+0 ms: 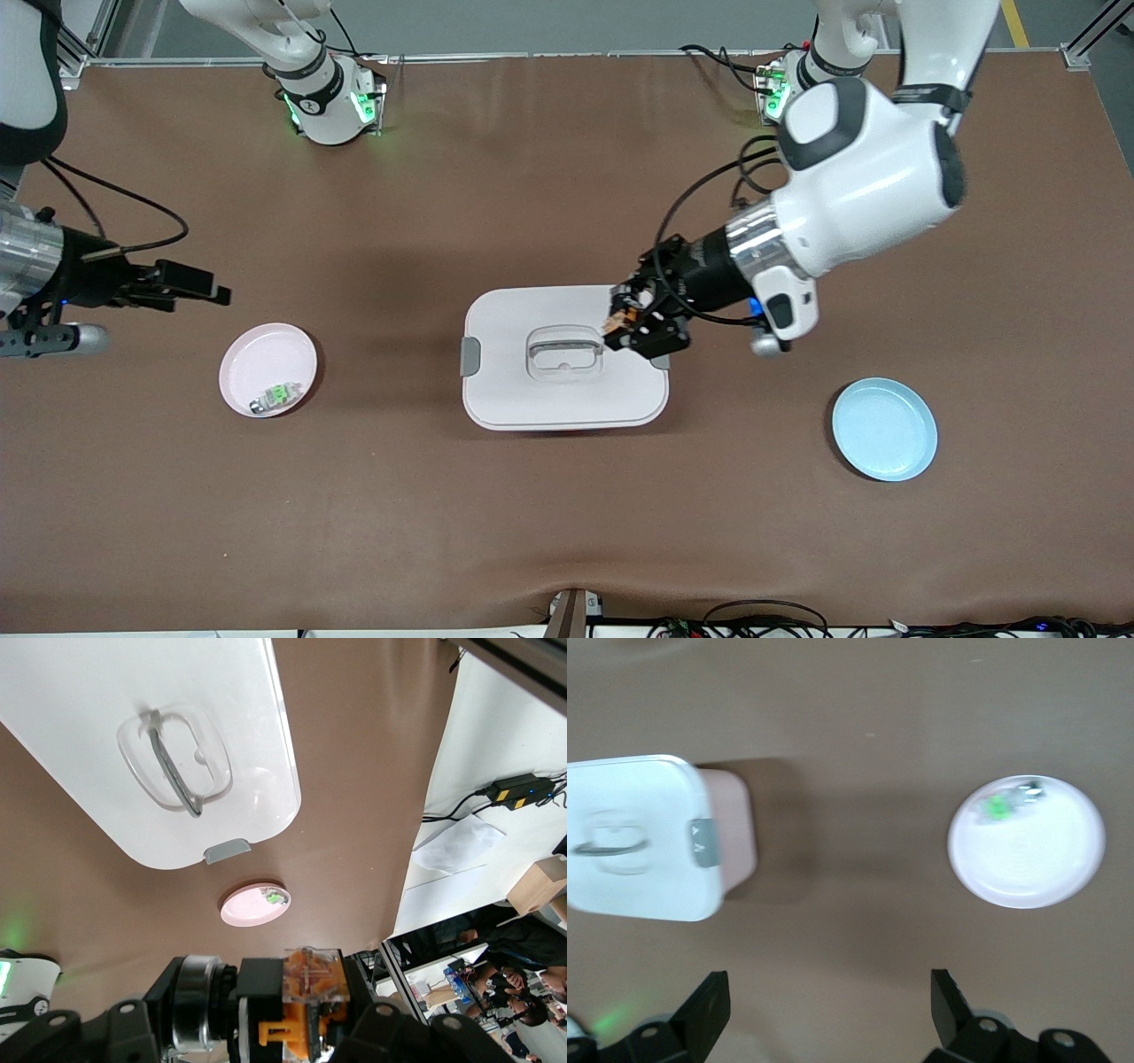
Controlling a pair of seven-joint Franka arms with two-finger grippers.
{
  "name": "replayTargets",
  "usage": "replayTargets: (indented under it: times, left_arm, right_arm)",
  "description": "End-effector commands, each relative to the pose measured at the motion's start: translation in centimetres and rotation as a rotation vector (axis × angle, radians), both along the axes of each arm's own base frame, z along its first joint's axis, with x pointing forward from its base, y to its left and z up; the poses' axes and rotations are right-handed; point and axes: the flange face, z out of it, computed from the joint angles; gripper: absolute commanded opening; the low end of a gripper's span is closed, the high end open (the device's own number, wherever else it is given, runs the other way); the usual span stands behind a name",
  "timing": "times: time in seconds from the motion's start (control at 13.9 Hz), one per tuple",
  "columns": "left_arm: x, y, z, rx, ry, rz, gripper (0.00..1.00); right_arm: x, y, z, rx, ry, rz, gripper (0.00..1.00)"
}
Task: Transfer orange switch to right arm and place
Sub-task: 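Lift the orange switch with the left gripper and carry it over the box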
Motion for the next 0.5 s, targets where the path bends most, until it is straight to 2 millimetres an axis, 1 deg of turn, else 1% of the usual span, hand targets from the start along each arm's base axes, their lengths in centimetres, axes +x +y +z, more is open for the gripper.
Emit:
replayTargets:
  times: [0.0,0.14,0.22,0.29,0.43]
  left_arm:
    - [-0.6,-3.0,-0.4,0.005,0.003,0.035,0.26]
    - [-1.6,-5.2,-1.5,-0.003,0.055,0.069,0.26]
    - [-2.5,-6.7,-1.9,0.009,0.065,0.067,0.26]
    - [-3.1,-7.9,-2.8,0.029,0.078,0.069,0.26]
    - [-4.3,-10.1,-4.1,0.063,0.099,0.087,0.26]
  right_arm:
    - [-1.1,2.9,2.6,0.129,-0.015,-0.013,1.0]
    - [-2.2,5.2,3.9,0.213,-0.028,0.008,1.0]
    - [-2.7,6.9,4.7,0.226,-0.045,0.033,1.0]
    - [-3.0,8.6,5.5,0.23,-0.076,0.047,1.0]
    - [-3.4,10.8,5.0,0.251,-0.131,0.032,1.0]
